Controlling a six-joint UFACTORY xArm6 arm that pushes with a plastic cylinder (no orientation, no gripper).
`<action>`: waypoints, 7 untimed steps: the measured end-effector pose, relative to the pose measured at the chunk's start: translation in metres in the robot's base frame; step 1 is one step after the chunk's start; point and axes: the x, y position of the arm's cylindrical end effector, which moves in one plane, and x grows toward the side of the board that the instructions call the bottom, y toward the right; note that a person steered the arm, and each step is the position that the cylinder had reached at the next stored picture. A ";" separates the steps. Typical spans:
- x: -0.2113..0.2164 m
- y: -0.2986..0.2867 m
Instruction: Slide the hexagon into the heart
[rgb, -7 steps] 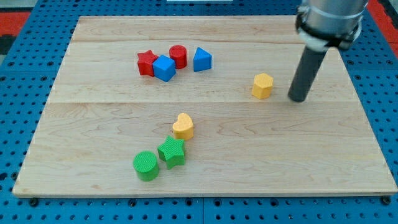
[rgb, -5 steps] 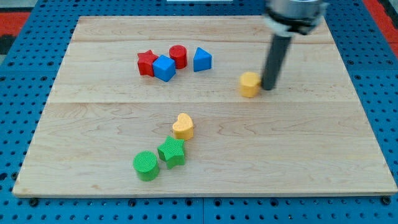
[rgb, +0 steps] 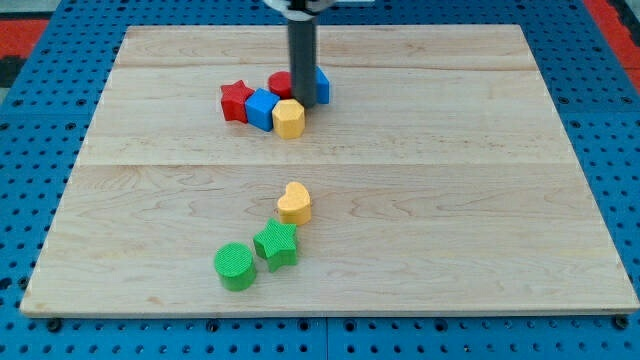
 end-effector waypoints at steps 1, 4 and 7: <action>-0.002 -0.012; 0.113 -0.009; 0.102 -0.108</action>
